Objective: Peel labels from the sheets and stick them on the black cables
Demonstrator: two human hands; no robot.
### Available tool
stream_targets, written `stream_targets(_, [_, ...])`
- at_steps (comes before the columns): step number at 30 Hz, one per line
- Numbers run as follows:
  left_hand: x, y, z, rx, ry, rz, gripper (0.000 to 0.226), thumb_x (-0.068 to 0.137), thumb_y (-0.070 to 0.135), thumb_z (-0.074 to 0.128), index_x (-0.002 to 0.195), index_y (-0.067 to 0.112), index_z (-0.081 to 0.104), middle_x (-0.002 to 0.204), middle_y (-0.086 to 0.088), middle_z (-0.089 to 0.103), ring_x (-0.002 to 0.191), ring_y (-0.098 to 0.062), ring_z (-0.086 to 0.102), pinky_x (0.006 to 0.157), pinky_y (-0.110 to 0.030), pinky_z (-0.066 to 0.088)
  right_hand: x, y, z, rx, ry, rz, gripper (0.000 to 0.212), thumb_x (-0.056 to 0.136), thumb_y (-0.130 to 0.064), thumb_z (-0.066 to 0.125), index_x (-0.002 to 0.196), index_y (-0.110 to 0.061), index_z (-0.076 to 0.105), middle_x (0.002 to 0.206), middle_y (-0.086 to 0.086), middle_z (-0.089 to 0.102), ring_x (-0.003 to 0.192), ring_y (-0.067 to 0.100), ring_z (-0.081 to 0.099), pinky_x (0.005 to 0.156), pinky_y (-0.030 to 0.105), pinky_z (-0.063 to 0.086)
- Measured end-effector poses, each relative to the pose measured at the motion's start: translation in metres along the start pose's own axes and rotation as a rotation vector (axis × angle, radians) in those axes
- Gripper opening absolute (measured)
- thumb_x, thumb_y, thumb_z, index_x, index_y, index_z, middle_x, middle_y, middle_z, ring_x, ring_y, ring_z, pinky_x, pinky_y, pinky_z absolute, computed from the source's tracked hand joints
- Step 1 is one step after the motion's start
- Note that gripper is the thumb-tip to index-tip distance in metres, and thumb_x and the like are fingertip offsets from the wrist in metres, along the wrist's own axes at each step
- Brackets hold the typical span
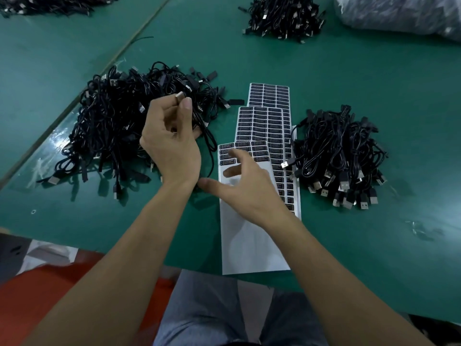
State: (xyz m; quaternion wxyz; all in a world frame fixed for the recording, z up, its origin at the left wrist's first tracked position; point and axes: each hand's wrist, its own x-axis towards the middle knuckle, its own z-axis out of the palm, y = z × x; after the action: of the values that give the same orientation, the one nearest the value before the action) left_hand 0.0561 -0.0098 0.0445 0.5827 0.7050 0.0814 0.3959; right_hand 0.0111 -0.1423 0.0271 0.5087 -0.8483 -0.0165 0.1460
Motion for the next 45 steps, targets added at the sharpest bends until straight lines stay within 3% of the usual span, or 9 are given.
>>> stream_targets(4, [-0.004, 0.01, 0.005, -0.131, 0.018, -0.112, 0.008, 0.098, 0.023, 0.064, 0.092, 0.027, 0.061, 0.08, 0.004, 0.063, 0.077, -0.006, 0.063, 0.061, -0.04, 0.063, 0.006, -0.007, 0.007, 0.062, 0.061, 0.063, 0.081, 0.076, -0.055, 0.079, 0.143, -0.024, 0.044, 0.093, -0.01, 0.068, 0.093, 0.006, 0.061, 0.084, 0.03, 0.048])
stream_targets(7, [-0.005, 0.016, 0.01, -0.234, 0.048, -0.211, 0.011, 0.1, 0.02, 0.062, 0.092, 0.026, 0.06, 0.084, 0.003, 0.064, 0.082, -0.001, 0.065, 0.063, -0.037, 0.063, 0.01, -0.006, 0.008, 0.093, 0.056, 0.108, 0.022, 0.08, -0.043, 0.078, 0.095, -0.029, 0.069, 0.069, -0.014, 0.068, 0.067, -0.004, 0.059, 0.063, 0.018, 0.043])
stream_targets(9, [-0.004, 0.018, 0.011, -0.293, 0.063, -0.273, 0.011, 0.101, 0.018, 0.061, 0.092, 0.023, 0.058, 0.089, -0.001, 0.065, 0.09, -0.009, 0.067, 0.065, -0.039, 0.063, 0.009, -0.005, 0.008, 0.103, 0.037, 0.107, 0.016, 0.083, -0.037, 0.073, 0.077, -0.023, 0.071, 0.061, -0.015, 0.063, 0.057, -0.003, 0.054, 0.052, 0.012, 0.038])
stream_targets(18, [0.017, -0.005, -0.008, -0.064, 0.216, -0.293, 0.014, 0.101, 0.022, 0.059, 0.089, 0.025, 0.053, 0.082, 0.003, 0.056, 0.072, -0.008, 0.054, 0.076, -0.042, 0.059, 0.008, 0.006, -0.012, 0.26, 0.082, 0.097, 0.009, 0.096, -0.026, 0.064, 0.087, -0.027, 0.064, 0.07, -0.005, 0.073, 0.051, -0.006, 0.054, 0.054, 0.016, 0.041])
stream_targets(23, [0.017, -0.018, -0.017, 0.033, 0.253, -0.238, 0.004, 0.098, 0.018, 0.06, 0.099, 0.019, 0.056, 0.084, 0.01, 0.051, 0.07, 0.001, 0.047, 0.072, -0.021, 0.048, 0.008, 0.011, -0.027, 0.058, 0.172, -0.06, 0.014, 0.097, -0.022, 0.063, 0.102, -0.023, 0.075, 0.078, -0.005, 0.072, 0.062, -0.001, 0.056, 0.063, 0.016, 0.046])
stream_targets(26, [0.011, -0.021, -0.02, 0.137, 0.263, -0.187, 0.035, 0.082, 0.003, 0.062, 0.113, 0.015, 0.053, 0.103, 0.001, 0.045, 0.087, -0.01, 0.046, 0.084, -0.032, 0.05, 0.008, 0.012, -0.028, -0.037, 0.187, -0.109, 0.017, 0.098, -0.018, 0.061, 0.103, -0.016, 0.077, 0.079, 0.003, 0.072, 0.063, 0.011, 0.055, 0.065, 0.019, 0.046])
stream_targets(32, [-0.006, -0.013, -0.011, 0.344, -0.349, 0.395, 0.009, 0.087, 0.014, 0.066, 0.093, 0.013, 0.072, 0.089, 0.0, 0.068, 0.088, -0.015, 0.059, 0.082, -0.043, 0.047, 0.013, 0.016, -0.026, 0.156, 0.176, -0.045, 0.02, 0.099, -0.014, 0.059, 0.114, -0.021, 0.071, 0.079, -0.009, 0.069, 0.065, 0.002, 0.058, 0.061, 0.017, 0.044])
stream_targets(37, [-0.015, -0.012, -0.003, 0.541, -0.887, 0.406, 0.028, 0.087, 0.034, 0.059, 0.109, 0.021, 0.072, 0.102, 0.007, 0.072, 0.099, -0.021, 0.063, 0.096, -0.041, 0.042, 0.015, 0.017, -0.032, 0.248, 0.243, -0.061, 0.018, 0.1, -0.023, 0.06, 0.086, -0.023, 0.071, 0.065, -0.011, 0.068, 0.057, 0.0, 0.057, 0.057, 0.017, 0.044])
stream_targets(45, [-0.024, -0.022, 0.0, 0.534, -0.937, 0.365, 0.021, 0.101, 0.03, 0.057, 0.091, 0.014, 0.066, 0.066, 0.003, 0.062, 0.062, -0.027, 0.057, 0.058, -0.037, 0.037, 0.015, 0.007, -0.041, 0.111, 0.365, 0.018, 0.049, 0.104, -0.04, 0.049, 0.08, 0.0, 0.065, 0.063, 0.002, 0.071, 0.052, 0.007, 0.061, 0.052, 0.021, 0.049])
